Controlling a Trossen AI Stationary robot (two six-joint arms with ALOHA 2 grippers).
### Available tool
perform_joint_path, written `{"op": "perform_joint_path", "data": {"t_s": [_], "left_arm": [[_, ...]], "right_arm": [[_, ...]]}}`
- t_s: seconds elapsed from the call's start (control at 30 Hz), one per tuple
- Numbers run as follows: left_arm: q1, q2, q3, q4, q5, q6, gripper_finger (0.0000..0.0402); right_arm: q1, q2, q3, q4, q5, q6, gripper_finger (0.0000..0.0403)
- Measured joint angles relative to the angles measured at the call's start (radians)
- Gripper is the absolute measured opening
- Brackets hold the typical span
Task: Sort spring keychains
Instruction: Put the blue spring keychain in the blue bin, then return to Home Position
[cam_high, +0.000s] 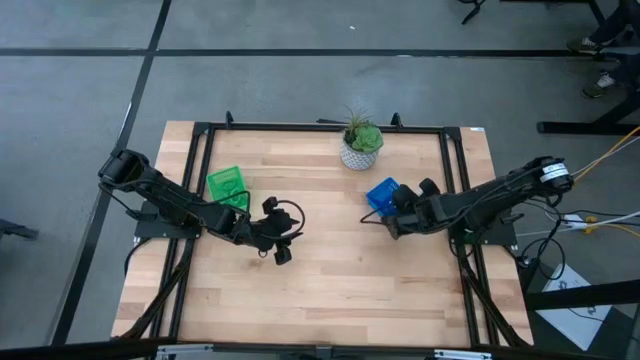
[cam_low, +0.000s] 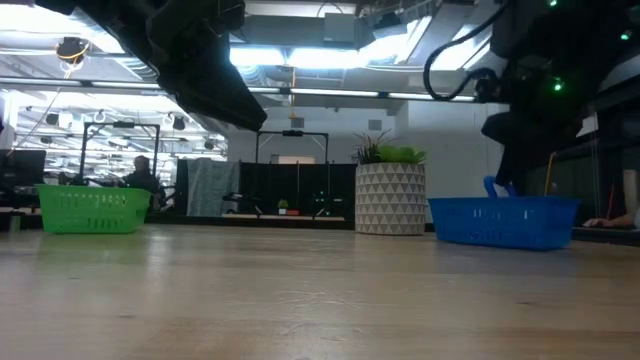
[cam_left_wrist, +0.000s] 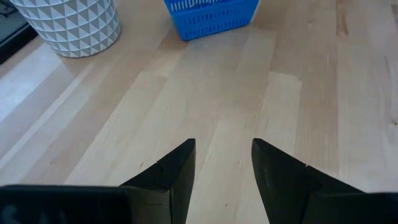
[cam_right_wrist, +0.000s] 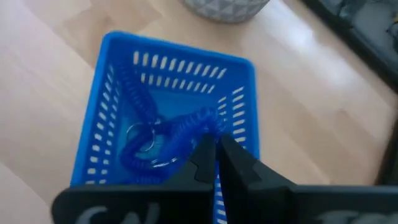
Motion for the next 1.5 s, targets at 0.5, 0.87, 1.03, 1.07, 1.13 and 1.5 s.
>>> {"op": "perform_joint_path", "data": {"t_s": [0.5, 0.87, 1.03, 1.07, 1.13, 1.5], "left_arm": [[0.000, 0.000, 0.000, -0.004, 0.000, 0.000, 0.0152], [0.000, 0.000, 0.000, -0.004, 0.009, 0.026, 0.0152], [0.000, 0.000, 0.000, -0.004, 0.056, 0.026, 0.0152], [0.000, 0.000, 0.000, -0.004, 0.059, 0.027, 0.0152], [0.000, 0.000, 0.000, -0.005, 0.061, 0.024, 0.0152], [-0.005, 0.000, 0.000, 0.043, 0.169, 0.103, 0.0152]], "right_arm": [[-0.054, -0.001, -0.019, 0.142, -0.080, -0.101, 0.0120], [-0.053, 0.000, -0.019, 0.143, -0.228, -0.041, 0.0219], [-0.054, 0.000, -0.019, 0.154, -0.242, -0.023, 0.0221], [-0.054, 0.000, -0.019, 0.161, -0.231, -0.053, 0.0220], [-0.058, 0.000, -0.019, 0.207, -0.230, -0.121, 0.0220], [-0.048, -0.011, -0.127, 1.028, -0.856, -0.761, 0.0220]]}}
